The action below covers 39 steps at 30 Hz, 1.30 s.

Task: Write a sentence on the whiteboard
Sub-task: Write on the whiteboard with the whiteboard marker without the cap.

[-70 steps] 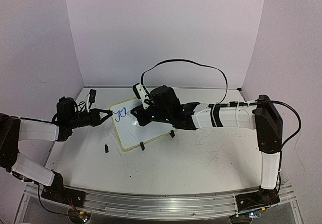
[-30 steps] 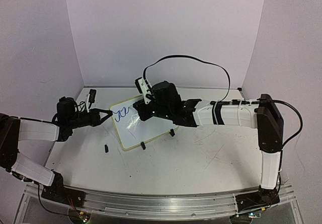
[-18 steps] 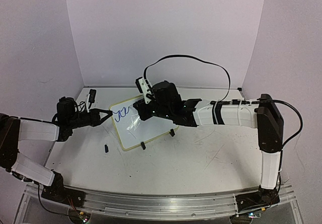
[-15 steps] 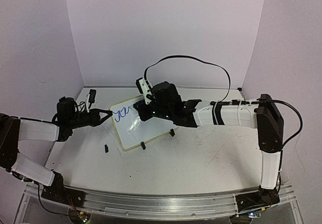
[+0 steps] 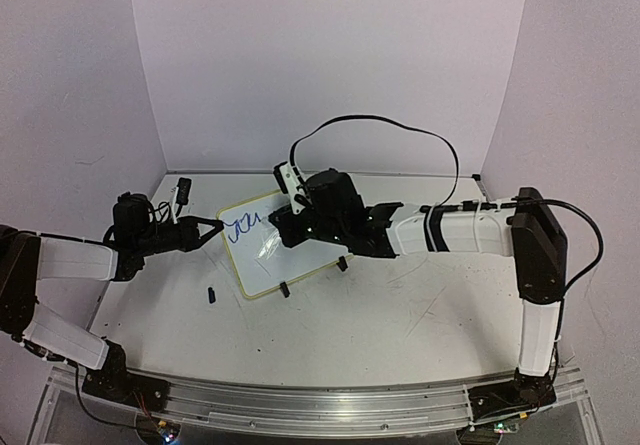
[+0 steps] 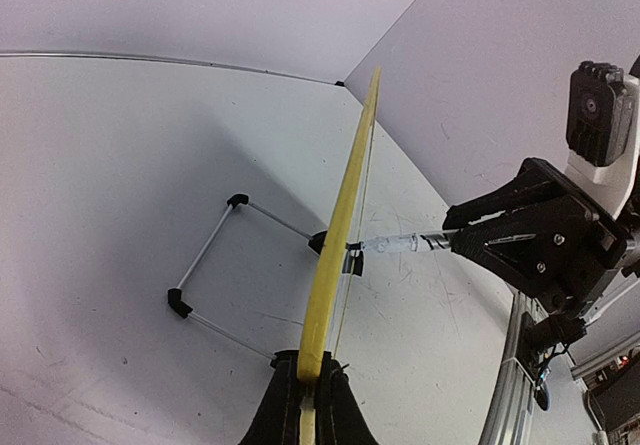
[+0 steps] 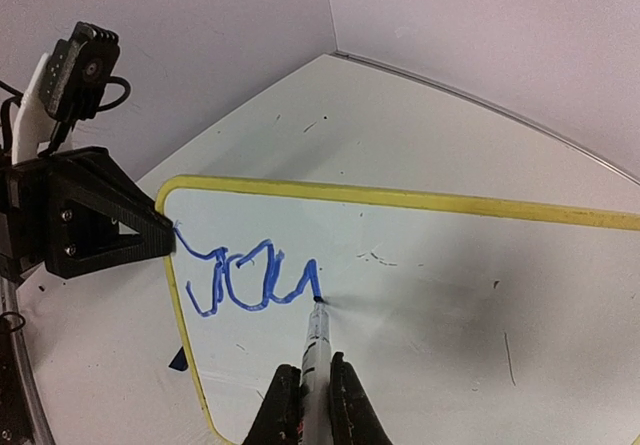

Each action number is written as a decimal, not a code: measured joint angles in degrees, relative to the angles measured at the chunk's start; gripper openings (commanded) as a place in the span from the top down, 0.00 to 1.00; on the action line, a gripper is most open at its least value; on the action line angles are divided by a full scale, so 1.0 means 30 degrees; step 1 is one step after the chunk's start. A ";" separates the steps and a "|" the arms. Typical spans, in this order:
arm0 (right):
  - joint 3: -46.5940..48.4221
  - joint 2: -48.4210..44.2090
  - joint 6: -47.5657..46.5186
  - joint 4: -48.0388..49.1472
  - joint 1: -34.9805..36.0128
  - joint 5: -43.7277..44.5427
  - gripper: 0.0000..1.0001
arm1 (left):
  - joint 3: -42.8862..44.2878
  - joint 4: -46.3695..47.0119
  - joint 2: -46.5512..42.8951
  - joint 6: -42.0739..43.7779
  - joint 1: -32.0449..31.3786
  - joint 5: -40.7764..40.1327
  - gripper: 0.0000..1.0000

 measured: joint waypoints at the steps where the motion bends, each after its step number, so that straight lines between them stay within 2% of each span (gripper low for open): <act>1: -0.0080 -0.0015 0.0015 0.0000 0.0007 0.0000 1.00 | 0.0000 0.0000 0.0000 0.0000 0.0000 0.0007 1.00; 29: -0.0823 -0.0146 0.0452 -0.0364 0.0568 -0.0393 1.00 | 0.0000 0.0029 0.0000 0.0007 0.0000 0.0168 1.00; 39: 0.0656 0.0503 0.0503 -0.0503 0.0758 -0.0889 1.00 | 0.0000 0.0029 0.0000 0.0007 0.0000 0.0182 1.00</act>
